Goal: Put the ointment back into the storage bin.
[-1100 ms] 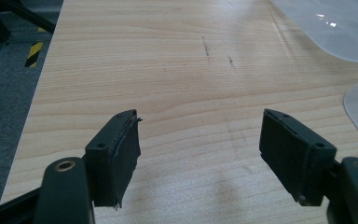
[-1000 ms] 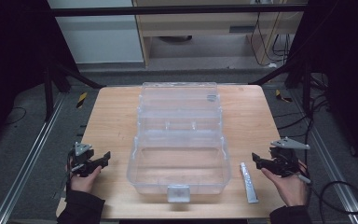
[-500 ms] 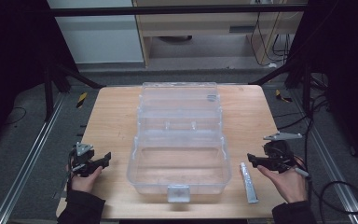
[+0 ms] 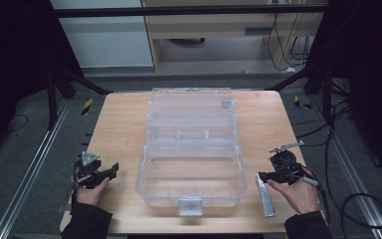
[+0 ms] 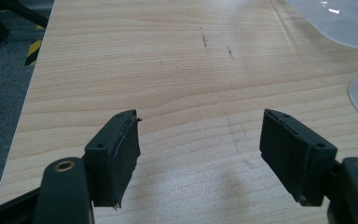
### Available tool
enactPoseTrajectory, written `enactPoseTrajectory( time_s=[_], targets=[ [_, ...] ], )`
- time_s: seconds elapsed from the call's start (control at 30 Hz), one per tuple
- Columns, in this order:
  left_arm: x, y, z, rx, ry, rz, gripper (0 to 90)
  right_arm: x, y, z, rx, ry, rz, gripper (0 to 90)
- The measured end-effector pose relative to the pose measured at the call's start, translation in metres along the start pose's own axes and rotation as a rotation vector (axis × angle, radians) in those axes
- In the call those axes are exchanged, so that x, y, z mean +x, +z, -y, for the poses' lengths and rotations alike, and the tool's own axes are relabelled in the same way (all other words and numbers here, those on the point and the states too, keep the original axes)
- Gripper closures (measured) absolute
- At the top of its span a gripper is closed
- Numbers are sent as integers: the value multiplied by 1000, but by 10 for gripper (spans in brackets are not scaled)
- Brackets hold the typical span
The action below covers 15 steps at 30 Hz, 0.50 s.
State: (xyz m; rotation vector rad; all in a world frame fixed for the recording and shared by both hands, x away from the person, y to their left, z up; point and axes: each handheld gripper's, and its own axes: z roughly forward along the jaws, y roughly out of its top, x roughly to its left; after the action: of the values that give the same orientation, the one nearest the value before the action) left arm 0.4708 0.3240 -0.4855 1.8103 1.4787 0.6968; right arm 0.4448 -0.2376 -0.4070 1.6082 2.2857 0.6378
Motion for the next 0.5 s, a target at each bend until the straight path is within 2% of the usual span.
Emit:
enactPoseTrajectory(
  time_s=[0.2, 0.5],
  targets=[
    [0, 1, 0, 5, 3, 3, 279, 1, 9, 3, 60, 8, -19, 441],
    [0, 1, 0, 7, 5, 5, 280, 5, 21, 3, 126, 0, -16, 494]
  ],
)
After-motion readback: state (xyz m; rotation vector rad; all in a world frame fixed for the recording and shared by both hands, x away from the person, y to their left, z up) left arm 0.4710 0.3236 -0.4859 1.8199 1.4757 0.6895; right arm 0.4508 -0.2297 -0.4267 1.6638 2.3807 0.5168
